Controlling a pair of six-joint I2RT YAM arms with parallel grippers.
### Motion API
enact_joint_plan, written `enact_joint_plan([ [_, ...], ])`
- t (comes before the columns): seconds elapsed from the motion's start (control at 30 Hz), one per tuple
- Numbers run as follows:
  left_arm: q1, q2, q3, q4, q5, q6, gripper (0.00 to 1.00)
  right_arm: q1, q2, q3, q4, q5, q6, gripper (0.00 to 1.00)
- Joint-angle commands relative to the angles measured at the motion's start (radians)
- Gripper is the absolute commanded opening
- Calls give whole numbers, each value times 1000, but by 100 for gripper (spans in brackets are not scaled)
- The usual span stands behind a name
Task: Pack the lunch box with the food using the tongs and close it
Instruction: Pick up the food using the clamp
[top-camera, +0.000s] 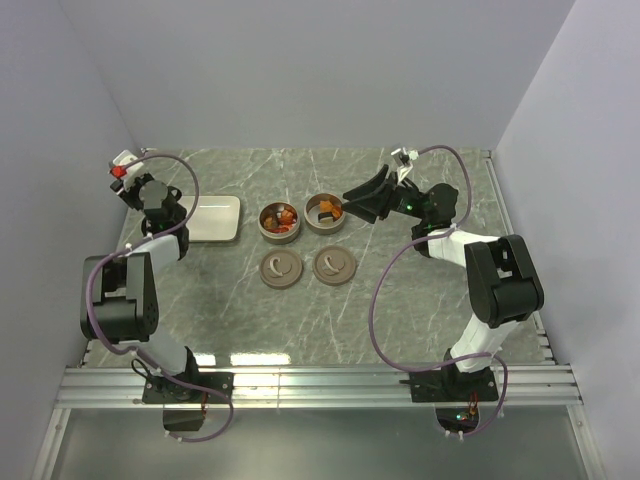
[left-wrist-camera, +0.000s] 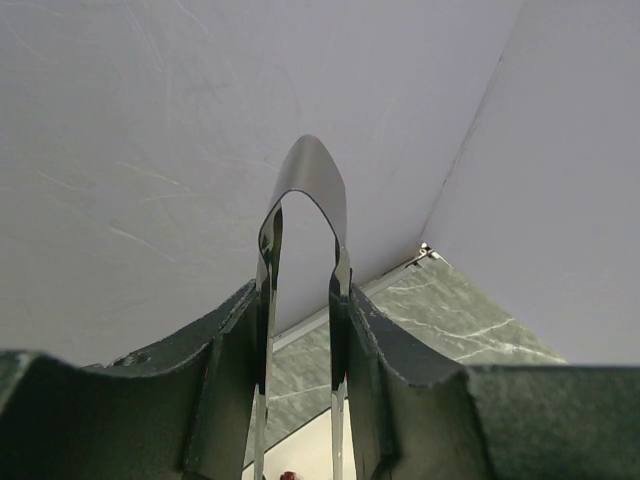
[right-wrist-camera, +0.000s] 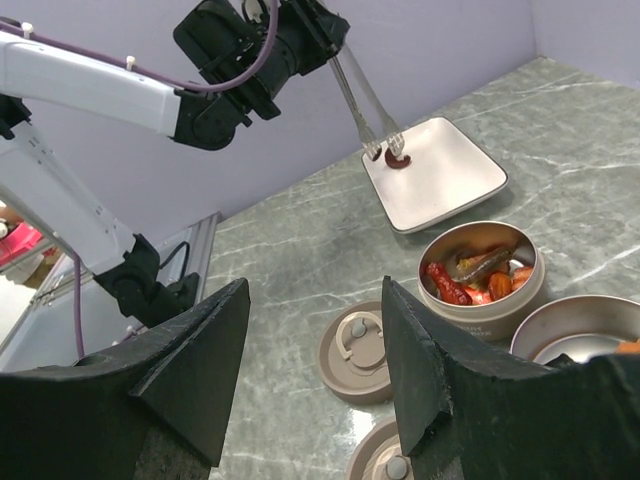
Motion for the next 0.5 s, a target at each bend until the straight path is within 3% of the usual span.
enact_joint_plan([
  [0.0, 2, 15, 42, 24, -15, 1, 41, -6, 13, 45, 407, -18, 16, 63],
  [0.33, 5, 107, 91, 69, -40, 64, 41, -8, 5, 35, 419, -24, 19, 63],
  [0.4, 5, 124, 99, 67, -38, 64, 37, -8, 4, 32, 425, -24, 25, 62],
  [0.47, 5, 122, 99, 70, -32, 63, 26, -9, 1, 27, 429, -24, 27, 62],
])
